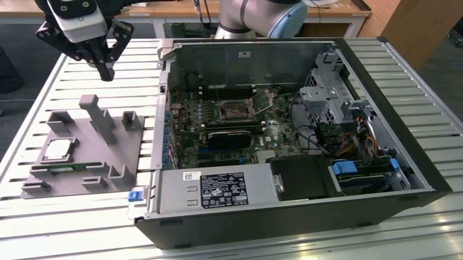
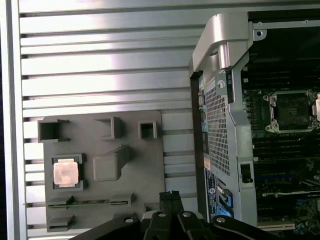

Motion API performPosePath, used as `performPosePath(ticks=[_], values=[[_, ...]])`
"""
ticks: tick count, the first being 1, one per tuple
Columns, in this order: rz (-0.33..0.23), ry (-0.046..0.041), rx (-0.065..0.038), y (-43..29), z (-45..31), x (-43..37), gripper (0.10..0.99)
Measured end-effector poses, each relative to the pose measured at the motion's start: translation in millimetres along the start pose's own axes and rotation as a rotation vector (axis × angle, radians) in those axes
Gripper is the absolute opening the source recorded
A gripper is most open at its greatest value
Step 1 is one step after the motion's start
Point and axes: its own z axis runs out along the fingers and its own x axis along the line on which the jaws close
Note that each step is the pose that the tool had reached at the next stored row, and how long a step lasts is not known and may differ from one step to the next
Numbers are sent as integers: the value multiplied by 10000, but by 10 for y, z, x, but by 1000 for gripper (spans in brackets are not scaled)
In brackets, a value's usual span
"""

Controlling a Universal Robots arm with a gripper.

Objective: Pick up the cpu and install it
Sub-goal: 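Reach for the cpu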

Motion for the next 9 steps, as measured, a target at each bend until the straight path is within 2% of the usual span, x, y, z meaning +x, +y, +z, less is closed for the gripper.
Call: performPosePath(ticks=[9], values=[[0,1,0,-5,3,59,106]])
